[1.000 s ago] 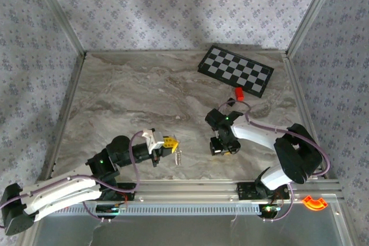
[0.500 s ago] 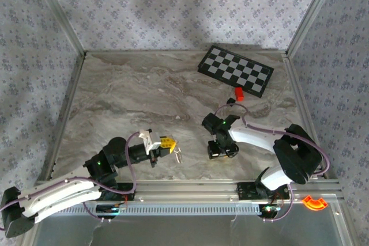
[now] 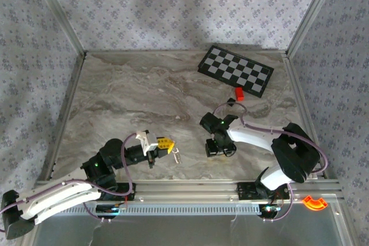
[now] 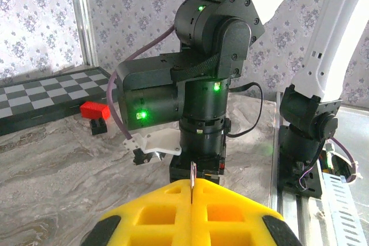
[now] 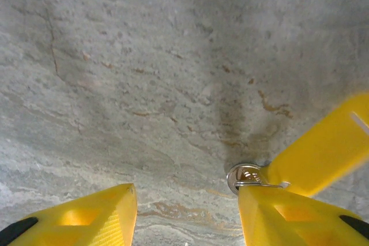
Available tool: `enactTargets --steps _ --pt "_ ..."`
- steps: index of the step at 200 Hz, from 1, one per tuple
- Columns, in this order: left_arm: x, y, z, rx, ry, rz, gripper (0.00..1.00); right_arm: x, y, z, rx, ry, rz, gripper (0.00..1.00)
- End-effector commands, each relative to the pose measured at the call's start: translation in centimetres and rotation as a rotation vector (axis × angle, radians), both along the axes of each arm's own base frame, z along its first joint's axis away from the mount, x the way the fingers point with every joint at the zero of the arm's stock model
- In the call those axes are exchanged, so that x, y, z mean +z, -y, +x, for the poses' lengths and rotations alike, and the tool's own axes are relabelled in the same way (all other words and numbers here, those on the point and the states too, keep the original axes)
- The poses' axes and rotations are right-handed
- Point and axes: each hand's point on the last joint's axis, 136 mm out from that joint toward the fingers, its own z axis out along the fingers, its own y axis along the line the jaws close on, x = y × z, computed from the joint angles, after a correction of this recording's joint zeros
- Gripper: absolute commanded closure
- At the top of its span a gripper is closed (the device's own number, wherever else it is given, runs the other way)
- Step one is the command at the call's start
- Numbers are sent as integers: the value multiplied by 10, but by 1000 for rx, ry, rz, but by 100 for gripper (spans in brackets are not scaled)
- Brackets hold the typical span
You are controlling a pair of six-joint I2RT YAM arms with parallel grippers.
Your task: Put the keys on the keyring
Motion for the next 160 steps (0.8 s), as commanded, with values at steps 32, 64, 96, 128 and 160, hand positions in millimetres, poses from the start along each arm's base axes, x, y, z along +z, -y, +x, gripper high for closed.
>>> enactTargets --steps 32,64,96,128,160 --pt "8 -3 1 10 5 -33 100 6 10 12 5 65 -130 49" --pt "8 -2 1 9 4 -34 100 6 13 16 5 87 -166 57" --pt "7 -2 1 9 4 -34 100 5 18 19 5 102 -218 62" --pt "7 -2 1 10 4 -35 100 4 17 22 -8 113 -225 63" --pt "7 -3 1 10 6 -34 100 0 17 23 -13 110 -236 72"
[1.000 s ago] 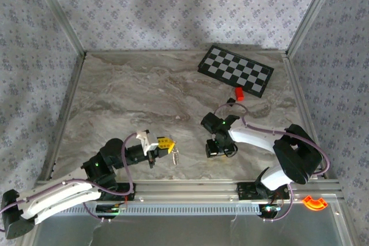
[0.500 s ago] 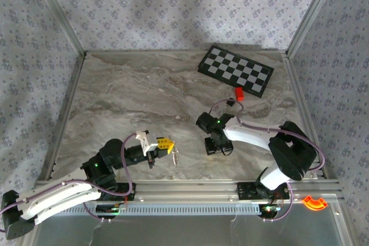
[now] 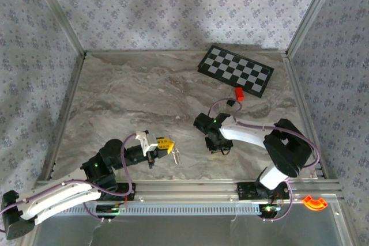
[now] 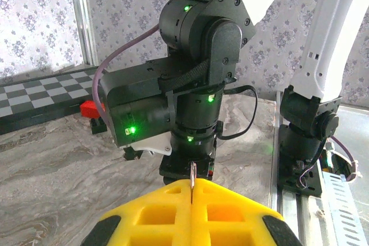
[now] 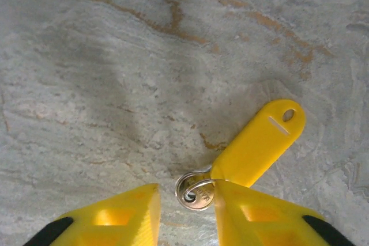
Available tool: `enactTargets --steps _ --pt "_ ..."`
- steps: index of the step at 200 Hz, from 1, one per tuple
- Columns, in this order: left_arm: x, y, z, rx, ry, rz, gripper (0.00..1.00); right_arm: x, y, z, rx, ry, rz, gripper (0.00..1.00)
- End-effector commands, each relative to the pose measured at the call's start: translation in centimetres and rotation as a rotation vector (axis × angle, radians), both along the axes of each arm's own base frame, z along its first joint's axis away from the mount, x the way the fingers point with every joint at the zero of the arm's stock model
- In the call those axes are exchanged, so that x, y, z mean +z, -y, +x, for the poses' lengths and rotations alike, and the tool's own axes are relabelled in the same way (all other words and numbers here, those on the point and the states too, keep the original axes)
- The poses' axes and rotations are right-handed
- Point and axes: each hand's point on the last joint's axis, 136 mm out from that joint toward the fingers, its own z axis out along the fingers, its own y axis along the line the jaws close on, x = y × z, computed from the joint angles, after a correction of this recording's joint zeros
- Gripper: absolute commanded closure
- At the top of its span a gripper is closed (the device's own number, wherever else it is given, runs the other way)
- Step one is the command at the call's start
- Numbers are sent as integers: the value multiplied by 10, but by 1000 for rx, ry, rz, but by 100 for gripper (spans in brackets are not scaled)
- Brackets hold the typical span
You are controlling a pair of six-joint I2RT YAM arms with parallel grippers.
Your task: Put the keys on the keyring
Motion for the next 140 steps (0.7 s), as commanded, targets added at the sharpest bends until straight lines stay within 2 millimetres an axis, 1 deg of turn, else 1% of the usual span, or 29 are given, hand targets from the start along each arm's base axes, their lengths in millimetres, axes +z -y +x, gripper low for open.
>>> enactTargets --steps 1,37,70,140 --pt "11 -3 1 10 11 -43 100 0 4 3 -18 7 -45 72" --pt "12 -3 1 10 14 -45 100 0 8 6 -9 20 -84 75" --pt "13 -3 1 10 15 -46 100 2 9 7 -3 38 -99 81" --pt "13 -4 0 5 16 -48 100 7 -4 0 37 40 -72 94"
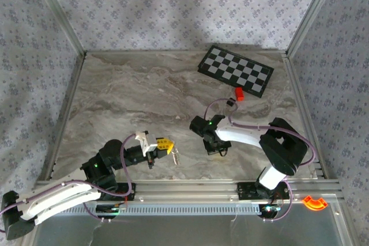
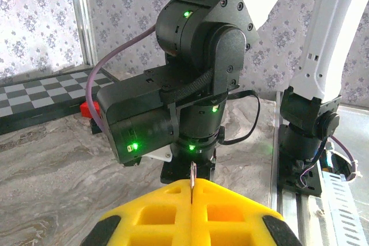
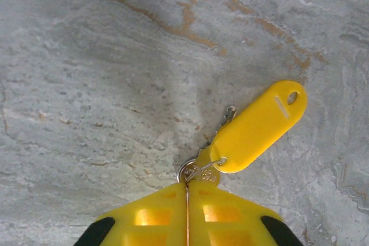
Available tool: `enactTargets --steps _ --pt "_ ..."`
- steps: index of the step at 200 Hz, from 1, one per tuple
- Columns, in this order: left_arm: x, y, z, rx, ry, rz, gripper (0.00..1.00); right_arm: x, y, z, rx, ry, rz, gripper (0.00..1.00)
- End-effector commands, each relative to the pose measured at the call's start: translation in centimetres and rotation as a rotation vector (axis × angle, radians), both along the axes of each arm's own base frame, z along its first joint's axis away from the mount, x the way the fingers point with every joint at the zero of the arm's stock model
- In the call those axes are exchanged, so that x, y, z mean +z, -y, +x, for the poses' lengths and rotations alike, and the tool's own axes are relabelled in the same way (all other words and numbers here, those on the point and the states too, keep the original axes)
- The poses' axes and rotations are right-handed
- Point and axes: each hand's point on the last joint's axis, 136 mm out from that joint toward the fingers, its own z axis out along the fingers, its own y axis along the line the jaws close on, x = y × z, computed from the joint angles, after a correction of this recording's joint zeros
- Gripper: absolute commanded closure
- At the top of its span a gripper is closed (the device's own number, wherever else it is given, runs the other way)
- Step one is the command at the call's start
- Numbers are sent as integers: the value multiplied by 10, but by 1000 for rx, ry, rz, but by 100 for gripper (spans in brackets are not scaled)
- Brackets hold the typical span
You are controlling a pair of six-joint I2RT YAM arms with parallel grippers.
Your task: Put the keys on the keyring
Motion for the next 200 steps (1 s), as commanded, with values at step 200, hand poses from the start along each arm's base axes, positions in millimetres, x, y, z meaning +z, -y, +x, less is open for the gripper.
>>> enactTargets --steps 200 --pt "14 -7 -2 4 14 -61 100 14 -11 5 -106 33 61 68"
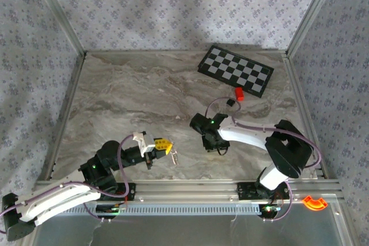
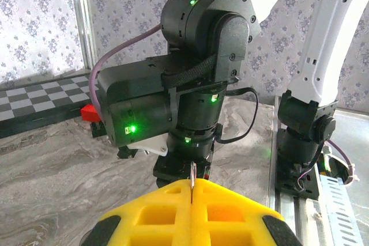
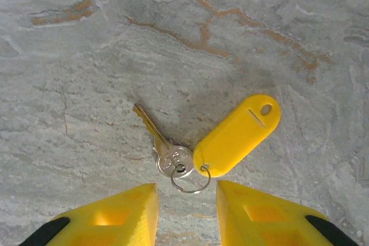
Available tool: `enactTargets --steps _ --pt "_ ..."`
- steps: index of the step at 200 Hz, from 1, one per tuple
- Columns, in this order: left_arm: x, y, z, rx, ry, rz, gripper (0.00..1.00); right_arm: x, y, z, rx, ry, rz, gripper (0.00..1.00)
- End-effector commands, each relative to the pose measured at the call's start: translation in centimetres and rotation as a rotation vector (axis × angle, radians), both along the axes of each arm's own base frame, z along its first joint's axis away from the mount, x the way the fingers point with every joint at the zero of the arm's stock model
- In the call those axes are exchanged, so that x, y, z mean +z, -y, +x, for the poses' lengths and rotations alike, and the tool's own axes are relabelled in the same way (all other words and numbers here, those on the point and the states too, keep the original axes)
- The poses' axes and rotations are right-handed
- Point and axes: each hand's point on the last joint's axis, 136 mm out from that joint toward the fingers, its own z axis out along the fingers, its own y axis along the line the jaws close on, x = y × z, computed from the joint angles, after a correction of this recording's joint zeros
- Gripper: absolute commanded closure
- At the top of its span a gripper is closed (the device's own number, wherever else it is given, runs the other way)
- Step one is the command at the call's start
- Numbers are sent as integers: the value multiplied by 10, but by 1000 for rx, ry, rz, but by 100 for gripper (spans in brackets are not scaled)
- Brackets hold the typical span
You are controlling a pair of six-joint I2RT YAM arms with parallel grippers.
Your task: Put the keys on the keyring
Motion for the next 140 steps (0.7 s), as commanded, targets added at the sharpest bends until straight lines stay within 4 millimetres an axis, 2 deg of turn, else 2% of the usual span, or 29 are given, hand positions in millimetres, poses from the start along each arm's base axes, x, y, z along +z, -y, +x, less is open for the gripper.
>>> enactTargets --steps 1,70,140 --pt "12 -2 0 3 14 -47 100 3 2 2 -36 11 -28 68" --pt "12 -3 -1 2 13 -47 100 -5 -5 6 -34 10 -28 71" --pt "13 -4 -1 2 16 -50 100 -4 0 6 -30 7 -55 78"
